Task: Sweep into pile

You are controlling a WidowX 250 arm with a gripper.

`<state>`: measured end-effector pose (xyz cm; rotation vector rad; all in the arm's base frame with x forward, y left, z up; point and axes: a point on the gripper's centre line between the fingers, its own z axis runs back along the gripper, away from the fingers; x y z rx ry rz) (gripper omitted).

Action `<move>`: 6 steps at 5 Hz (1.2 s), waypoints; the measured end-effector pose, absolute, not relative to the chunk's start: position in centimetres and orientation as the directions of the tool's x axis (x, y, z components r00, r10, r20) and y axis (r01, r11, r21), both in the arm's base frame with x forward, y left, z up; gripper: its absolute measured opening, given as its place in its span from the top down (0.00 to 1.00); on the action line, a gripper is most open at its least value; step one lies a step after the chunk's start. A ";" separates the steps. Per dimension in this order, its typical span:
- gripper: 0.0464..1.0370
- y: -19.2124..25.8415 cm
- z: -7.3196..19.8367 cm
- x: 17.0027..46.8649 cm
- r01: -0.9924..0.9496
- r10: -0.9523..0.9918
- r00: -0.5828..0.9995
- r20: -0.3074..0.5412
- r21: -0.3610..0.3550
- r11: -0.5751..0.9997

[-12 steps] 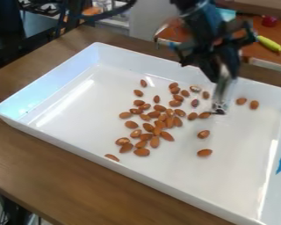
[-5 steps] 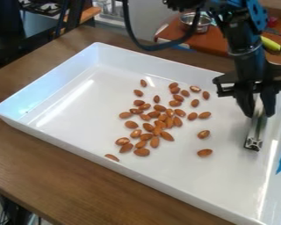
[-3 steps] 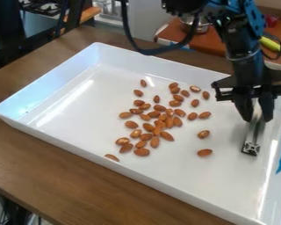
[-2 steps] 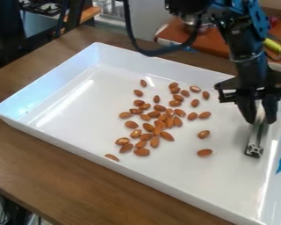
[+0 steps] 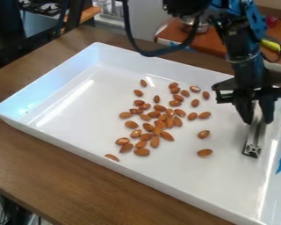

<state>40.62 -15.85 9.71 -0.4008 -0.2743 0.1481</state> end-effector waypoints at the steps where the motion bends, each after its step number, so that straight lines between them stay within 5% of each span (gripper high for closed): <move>1: 0.73 -14.4 9.7 41.1 -0.109 0.217 0.947 0.237 -0.398 0.911; 6: 0.73 -2.2 9.0 39.9 -0.265 0.365 0.894 0.259 -0.351 0.898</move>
